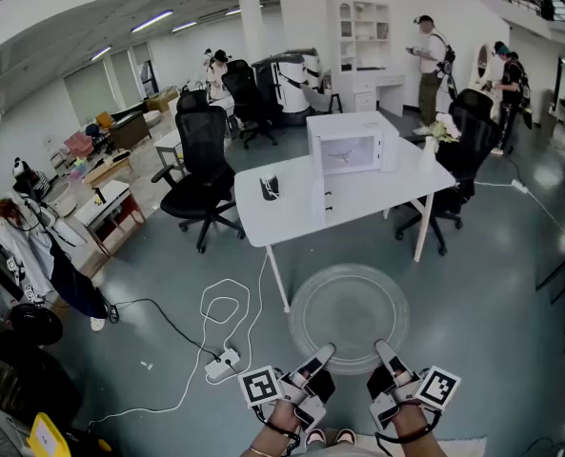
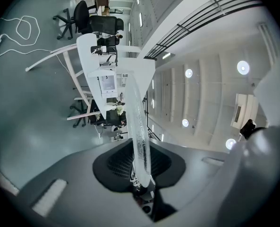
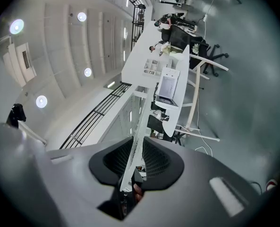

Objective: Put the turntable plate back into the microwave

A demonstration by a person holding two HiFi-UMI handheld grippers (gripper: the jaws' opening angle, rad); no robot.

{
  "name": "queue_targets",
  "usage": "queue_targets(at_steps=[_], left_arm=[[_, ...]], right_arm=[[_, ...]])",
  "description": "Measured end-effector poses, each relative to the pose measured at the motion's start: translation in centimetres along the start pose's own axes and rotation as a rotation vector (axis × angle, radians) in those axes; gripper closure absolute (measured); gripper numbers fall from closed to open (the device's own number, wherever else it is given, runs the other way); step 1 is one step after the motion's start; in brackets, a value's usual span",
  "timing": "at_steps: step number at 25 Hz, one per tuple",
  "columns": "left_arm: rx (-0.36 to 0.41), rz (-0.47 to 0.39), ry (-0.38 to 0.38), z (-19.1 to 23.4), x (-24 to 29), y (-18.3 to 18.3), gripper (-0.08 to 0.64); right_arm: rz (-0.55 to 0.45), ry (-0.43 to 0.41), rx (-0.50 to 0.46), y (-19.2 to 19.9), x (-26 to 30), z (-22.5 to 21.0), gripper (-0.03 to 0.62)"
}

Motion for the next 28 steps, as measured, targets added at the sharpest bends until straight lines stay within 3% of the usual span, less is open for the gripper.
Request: queue_targets(at_steps=[12, 20, 28], left_arm=[[-0.027, 0.023, 0.017, 0.2, -0.2, -1.9, 0.518], [-0.001, 0.073, 0.029, 0.6, 0.0, -3.1, 0.514], [-0.028, 0.097, -0.003, 1.7, 2.0, -4.4, 0.512]], right_arm=[[-0.013, 0.039, -0.048, 0.6, 1.5, 0.0, 0.522], [-0.048, 0.038, -0.044, 1.2, 2.1, -0.1, 0.518], [-0.059, 0.056, -0.015, 0.2, 3.4, -1.8, 0.517]])
Point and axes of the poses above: the fingertips, and each gripper's own axes: x forward along the fingers, z to its left, y out of its underside, the point moved 4 cm from there along -x, backward along the fingers, and after that the axes turned 6 degrees about -x, right-handed, at the moved point
